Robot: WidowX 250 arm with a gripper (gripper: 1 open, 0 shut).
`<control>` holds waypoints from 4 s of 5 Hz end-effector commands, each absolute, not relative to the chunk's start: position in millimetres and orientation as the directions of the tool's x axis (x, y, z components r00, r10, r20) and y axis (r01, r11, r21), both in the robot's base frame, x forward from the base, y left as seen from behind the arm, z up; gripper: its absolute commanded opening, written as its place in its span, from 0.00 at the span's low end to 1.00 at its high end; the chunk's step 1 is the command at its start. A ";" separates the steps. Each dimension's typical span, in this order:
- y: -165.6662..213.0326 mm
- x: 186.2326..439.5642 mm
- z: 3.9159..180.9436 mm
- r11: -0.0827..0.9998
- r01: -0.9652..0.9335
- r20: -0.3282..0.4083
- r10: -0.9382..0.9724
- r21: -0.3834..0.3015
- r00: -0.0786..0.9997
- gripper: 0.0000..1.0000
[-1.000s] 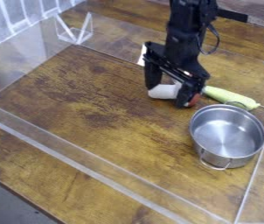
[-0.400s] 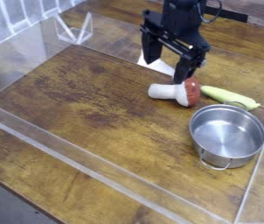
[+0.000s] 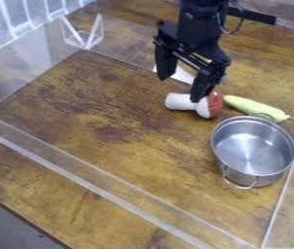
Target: Remove the mushroom from the silver pot and put it on the table
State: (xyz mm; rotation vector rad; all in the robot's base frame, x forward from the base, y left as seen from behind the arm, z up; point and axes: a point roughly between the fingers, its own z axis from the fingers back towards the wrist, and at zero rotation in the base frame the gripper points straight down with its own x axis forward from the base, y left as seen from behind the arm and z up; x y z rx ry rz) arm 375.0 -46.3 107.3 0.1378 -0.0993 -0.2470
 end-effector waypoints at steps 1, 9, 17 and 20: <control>-33.3 372.2 133.9 0.973 0.182 0.140 -0.202 0.145 0.969 1.00; -84.2 324.7 149.3 0.972 0.139 0.143 -0.167 0.187 0.975 1.00; -77.4 328.8 153.2 0.982 0.059 0.060 -0.071 0.178 0.996 1.00; -61.6 339.2 152.9 0.977 -0.072 0.037 0.066 0.201 0.997 1.00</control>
